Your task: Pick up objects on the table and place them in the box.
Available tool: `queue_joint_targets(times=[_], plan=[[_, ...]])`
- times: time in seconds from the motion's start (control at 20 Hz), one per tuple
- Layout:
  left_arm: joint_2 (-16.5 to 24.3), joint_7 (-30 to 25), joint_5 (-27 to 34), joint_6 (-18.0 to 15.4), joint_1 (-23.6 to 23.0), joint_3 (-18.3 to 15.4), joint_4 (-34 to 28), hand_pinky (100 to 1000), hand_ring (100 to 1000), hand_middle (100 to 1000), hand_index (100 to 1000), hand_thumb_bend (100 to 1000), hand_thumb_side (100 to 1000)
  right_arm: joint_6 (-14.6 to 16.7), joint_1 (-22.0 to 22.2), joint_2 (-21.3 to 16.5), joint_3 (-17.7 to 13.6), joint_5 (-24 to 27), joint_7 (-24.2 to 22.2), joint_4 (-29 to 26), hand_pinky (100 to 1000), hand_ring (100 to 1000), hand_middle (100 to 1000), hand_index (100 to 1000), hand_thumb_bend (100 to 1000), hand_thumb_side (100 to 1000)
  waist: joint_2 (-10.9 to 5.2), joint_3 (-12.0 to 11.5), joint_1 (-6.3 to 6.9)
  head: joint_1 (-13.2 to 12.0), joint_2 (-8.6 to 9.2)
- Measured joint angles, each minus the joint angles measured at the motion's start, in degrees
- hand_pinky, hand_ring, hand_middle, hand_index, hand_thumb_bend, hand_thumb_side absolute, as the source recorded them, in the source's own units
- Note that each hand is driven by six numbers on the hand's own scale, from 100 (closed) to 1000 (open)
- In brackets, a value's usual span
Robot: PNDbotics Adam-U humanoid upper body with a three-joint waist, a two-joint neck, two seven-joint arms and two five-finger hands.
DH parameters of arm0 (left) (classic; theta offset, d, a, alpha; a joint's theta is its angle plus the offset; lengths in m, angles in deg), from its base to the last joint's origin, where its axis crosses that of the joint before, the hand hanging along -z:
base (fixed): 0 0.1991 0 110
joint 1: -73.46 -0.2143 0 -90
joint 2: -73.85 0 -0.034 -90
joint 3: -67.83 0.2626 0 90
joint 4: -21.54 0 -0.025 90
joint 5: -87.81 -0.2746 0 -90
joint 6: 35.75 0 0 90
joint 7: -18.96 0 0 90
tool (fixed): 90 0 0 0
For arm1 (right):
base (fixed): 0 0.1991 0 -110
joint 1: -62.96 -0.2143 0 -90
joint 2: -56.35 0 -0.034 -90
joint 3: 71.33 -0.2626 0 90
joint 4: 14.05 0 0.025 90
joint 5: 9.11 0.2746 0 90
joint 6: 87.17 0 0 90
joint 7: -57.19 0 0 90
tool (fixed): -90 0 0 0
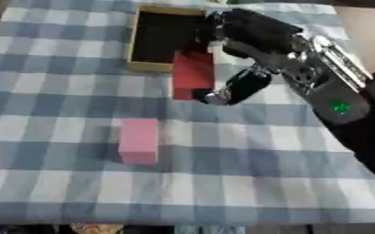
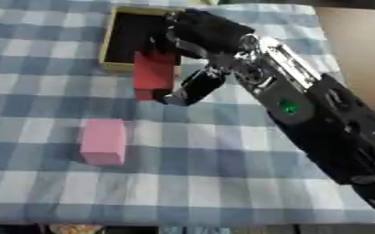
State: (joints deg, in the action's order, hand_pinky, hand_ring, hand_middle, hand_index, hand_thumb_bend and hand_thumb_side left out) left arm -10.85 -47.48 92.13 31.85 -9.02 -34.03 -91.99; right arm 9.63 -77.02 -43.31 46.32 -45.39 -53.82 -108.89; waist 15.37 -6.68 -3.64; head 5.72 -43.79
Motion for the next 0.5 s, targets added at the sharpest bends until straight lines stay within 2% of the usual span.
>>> queue_joint_targets(times=[0.25, 0.45, 0.5], plan=[[0.0, -0.02, 0.0, -0.02, 0.01, -0.01, 0.0, 632, 532, 570, 785, 100, 936, -1.07, -6.49, 1.87, -2.4, 0.04, -0.65, 5.85, 698, 621, 420, 586, 253, 282, 0.13, -0.02, 0.0, -0.02, 1.12], [0.0, -0.05, 0.0, -0.05, 0.1, -0.01, 0.0, 631, 530, 570, 785, 100, 938, -1.74, -11.91, 4.31, -4.86, -1.11, -0.18, 13.35, 702, 627, 427, 592, 246, 285, 0.93, -0.1, 0.01, 0.07, 2.6], [0.0, -0.05, 0.0, -0.05, 0.13, -0.01, 0.0, 631, 530, 570, 784, 100, 939, -1.77, -13.24, 4.99, -5.43, -1.86, -0.03, 15.48, 702, 627, 428, 593, 213, 265, 1.17, -0.16, 0.01, 0.14, 2.96]])
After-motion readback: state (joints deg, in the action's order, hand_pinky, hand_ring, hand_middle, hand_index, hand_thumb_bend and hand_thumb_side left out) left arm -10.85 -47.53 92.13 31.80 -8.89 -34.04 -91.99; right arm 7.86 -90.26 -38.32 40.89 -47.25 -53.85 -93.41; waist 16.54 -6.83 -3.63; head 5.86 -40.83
